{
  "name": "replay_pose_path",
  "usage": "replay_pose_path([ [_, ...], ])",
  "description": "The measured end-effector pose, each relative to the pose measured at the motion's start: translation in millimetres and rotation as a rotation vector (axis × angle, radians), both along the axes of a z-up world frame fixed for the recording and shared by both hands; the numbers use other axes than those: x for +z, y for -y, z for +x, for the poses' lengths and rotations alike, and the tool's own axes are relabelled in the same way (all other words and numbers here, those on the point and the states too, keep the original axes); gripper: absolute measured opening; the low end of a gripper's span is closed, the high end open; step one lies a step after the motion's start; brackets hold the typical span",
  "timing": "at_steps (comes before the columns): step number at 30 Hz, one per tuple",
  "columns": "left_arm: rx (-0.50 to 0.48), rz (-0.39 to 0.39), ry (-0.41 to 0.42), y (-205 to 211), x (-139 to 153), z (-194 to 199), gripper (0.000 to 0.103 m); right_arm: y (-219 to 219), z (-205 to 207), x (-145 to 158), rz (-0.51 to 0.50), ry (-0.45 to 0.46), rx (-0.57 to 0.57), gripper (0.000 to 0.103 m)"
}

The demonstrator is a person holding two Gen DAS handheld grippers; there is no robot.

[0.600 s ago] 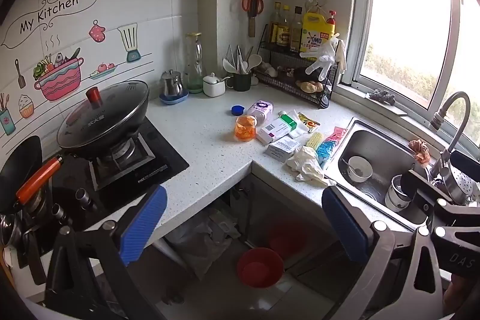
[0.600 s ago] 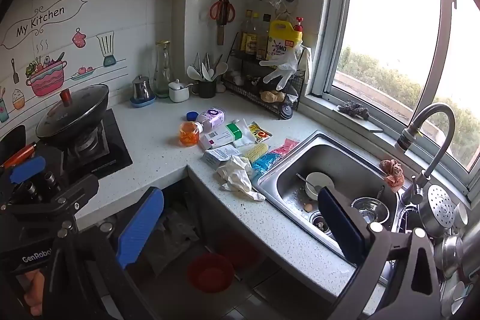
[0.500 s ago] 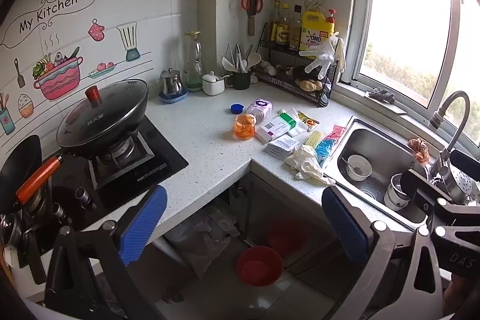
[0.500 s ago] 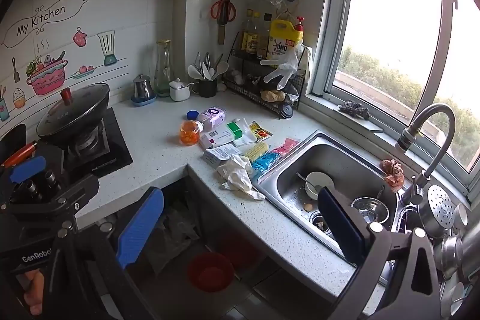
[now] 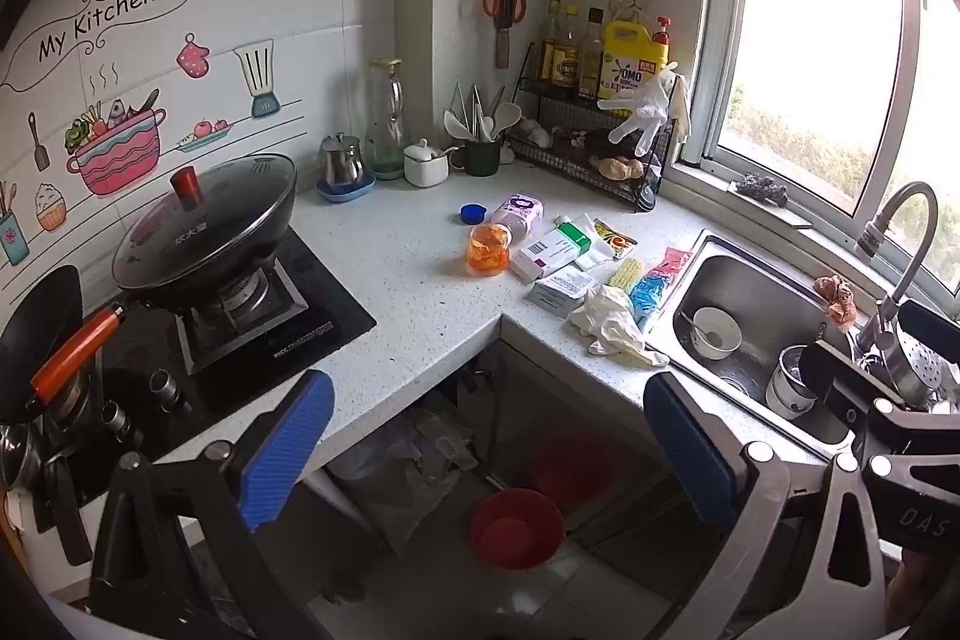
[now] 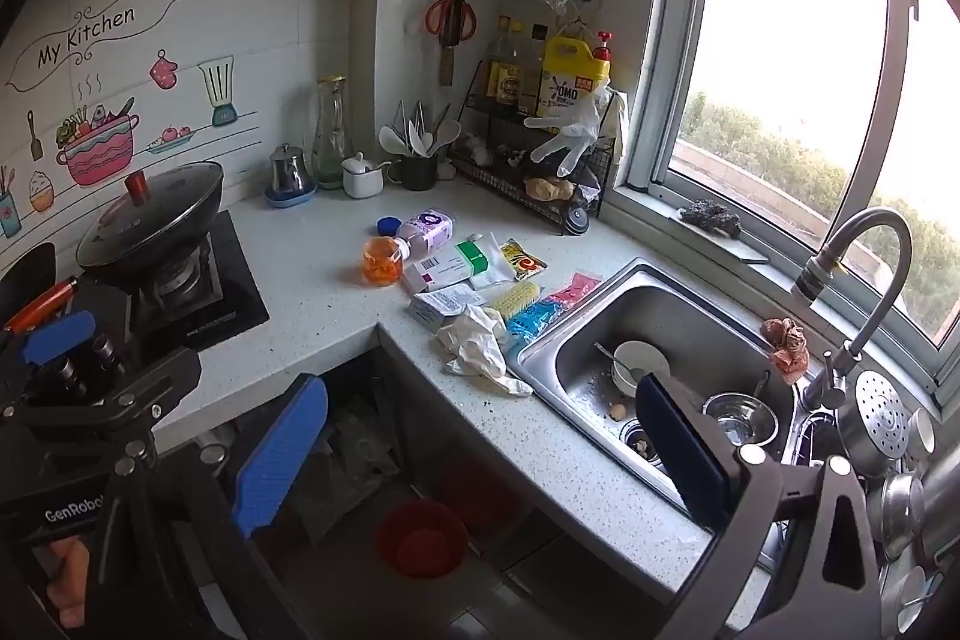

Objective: Collect trash

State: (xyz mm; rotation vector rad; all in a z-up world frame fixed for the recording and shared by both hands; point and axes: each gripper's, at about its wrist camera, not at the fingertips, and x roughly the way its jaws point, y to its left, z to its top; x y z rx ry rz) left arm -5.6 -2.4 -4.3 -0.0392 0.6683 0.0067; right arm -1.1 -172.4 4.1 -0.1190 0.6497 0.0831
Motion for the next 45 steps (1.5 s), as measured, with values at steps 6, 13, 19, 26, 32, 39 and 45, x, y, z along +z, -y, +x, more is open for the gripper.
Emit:
replay_pose_path([
  [6,-0.006,-0.006,-0.016,-2.6,-4.2,1.5,0.102,1.7,1.2,-1.1,-0.002,-0.004,0.0,0.103],
  [13,-0.013,0.0,-0.027,-1.7,-6.5,3.0,0.103,-0.8,-2.5,-3.2,0.003,-0.011,0.0,0.103],
  [19,-0.019,-0.004,-0.033,-4.8,-7.9,4.4,0.102,-2.0,-1.8,-5.4,-0.002,-0.023,-0.003,0.103],
  [26,-0.021,-0.011,-0.036,-7.3,-9.0,4.4,0.103,-4.7,0.2,-7.0,-0.007,-0.029,-0.005,0.103],
  [32,-0.02,-0.011,-0.037,-6.5,-9.5,4.4,0.103,-6.3,0.2,-7.5,-0.008,-0.027,-0.006,0.103],
  [39,-0.023,-0.007,-0.047,-11.9,-12.3,9.1,0.103,-8.2,0.3,-9.9,-0.011,-0.033,-0.011,0.103],
  [45,-0.028,-0.011,-0.052,-13.5,-13.5,12.5,0.103,-10.2,2.2,-11.3,-0.013,-0.038,-0.012,0.103],
])
